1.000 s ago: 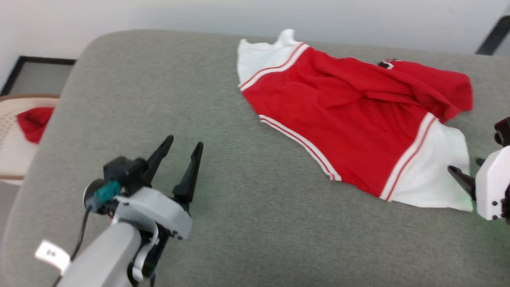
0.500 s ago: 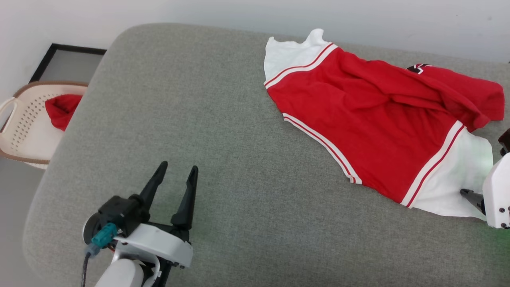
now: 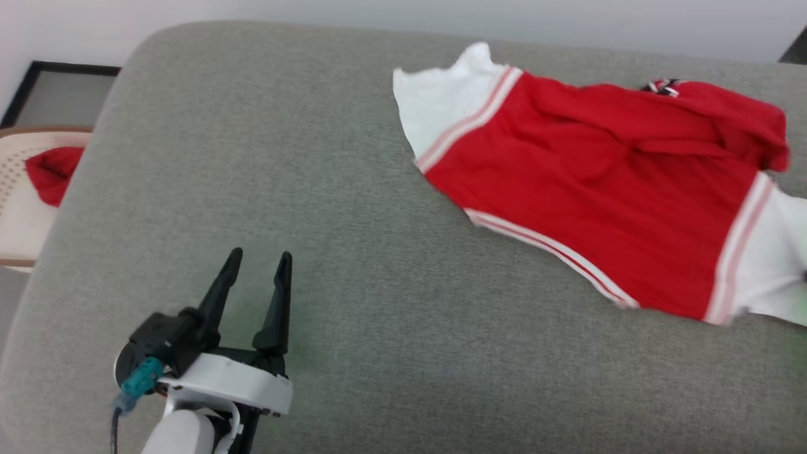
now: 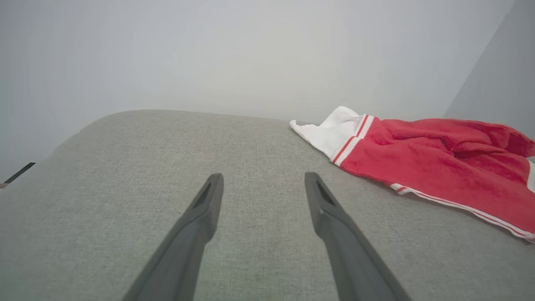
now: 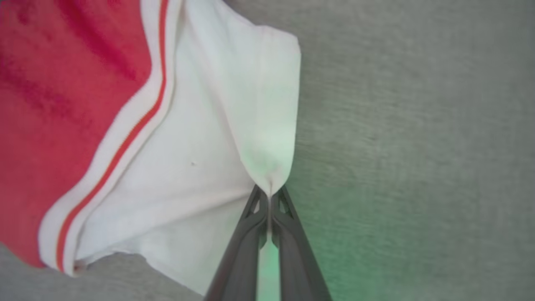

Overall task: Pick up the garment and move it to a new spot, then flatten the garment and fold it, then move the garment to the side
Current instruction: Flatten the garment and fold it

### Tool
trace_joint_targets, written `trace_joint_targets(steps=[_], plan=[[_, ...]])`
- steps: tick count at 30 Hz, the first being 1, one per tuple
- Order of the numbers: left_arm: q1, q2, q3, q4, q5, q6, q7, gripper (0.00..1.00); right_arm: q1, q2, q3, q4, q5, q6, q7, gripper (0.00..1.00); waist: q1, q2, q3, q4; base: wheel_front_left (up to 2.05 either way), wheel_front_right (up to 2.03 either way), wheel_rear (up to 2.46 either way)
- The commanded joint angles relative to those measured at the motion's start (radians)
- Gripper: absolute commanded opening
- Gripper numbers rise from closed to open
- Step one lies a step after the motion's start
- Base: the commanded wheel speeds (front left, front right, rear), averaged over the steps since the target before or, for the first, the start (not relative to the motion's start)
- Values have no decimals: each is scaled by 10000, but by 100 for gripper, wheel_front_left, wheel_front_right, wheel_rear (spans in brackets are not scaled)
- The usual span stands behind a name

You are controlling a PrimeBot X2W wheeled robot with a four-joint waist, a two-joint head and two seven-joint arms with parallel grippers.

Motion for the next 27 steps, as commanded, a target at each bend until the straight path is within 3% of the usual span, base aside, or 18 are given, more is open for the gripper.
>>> trace_joint_targets(steps=[1, 10, 16, 17, 18, 19, 27], plan=[[109, -90, 125, -89, 55, -113, -13, 100, 336, -233, -285, 85, -132, -21, -144, 0, 0, -1, 157, -211, 0, 0, 0], [136, -265, 509, -155, 370, -373, -8, 100, 453, -1177, -1521, 312, -910, -20, -986, 0, 0, -1, 388, -593, 0, 0, 0], [29, -298, 415, 11, 447, -449, -8, 100, -233, -1084, -1300, 1031, -1328, -20, -1574, 0, 0, -1, 388, -633, 0, 0, 0], [25, -285, 370, 78, 437, -458, -8, 100, -350, -1020, -1267, 1169, -1379, -20, -1776, 17, 0, -1, 359, -632, 0, 0, 0], [16, -264, 332, 139, 408, -471, -8, 100, -410, -965, -1224, 1290, -1425, -20, -1945, 48, 0, -1, 329, -638, 0, 0, 0], [-8, -221, 279, 201, 363, -483, -8, 100, -448, -911, -1171, 1397, -1462, -20, -2098, 100, 0, -1, 295, -653, 0, 0, 0], [-1024, 771, -170, 25, 51, -511, 972, 100, -234, -185, -1500, 888, -1383, -20, -4457, 100, 0, -1, 14, -1168, 0, 0, 0]])
